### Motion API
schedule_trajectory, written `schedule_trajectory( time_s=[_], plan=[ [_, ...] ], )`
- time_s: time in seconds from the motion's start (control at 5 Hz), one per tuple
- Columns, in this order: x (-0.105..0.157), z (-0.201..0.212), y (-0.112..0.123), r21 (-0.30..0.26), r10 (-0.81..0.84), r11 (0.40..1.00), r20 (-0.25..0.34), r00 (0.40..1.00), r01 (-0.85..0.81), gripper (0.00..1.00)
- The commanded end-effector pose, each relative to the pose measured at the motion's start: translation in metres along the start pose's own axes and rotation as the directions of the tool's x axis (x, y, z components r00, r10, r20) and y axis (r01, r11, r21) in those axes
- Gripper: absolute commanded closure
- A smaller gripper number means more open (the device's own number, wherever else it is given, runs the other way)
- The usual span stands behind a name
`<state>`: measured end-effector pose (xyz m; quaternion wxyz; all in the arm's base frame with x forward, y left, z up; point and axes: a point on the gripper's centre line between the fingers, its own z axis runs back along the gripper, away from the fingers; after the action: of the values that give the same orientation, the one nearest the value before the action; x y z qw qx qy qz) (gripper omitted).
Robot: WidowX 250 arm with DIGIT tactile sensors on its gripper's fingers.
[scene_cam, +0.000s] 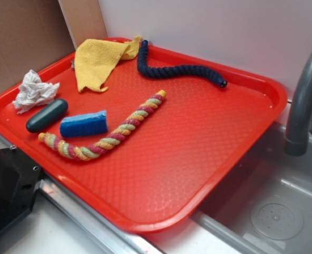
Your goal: Grab the blue rope.
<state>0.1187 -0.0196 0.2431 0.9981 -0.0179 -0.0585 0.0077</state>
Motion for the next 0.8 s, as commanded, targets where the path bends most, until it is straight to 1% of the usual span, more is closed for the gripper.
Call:
schedule_trajectory(
  time_s=[0.0,0.2,0.4,0.6],
  plan=[
    [0.000,0.000,0.000,0.000,0.000,1.000,0.000,1.000,0.000,0.00],
    [0.045,-0.053,0.039,0.090,-0.083,0.992,-0.007,0.996,0.084,0.00],
    [0.098,-0.083,0.046,0.079,-0.244,0.967,0.013,0.970,0.242,0.00],
    [0.139,-0.118,0.053,0.101,-0.318,0.944,0.030,0.948,0.313,0.00]
  ],
)
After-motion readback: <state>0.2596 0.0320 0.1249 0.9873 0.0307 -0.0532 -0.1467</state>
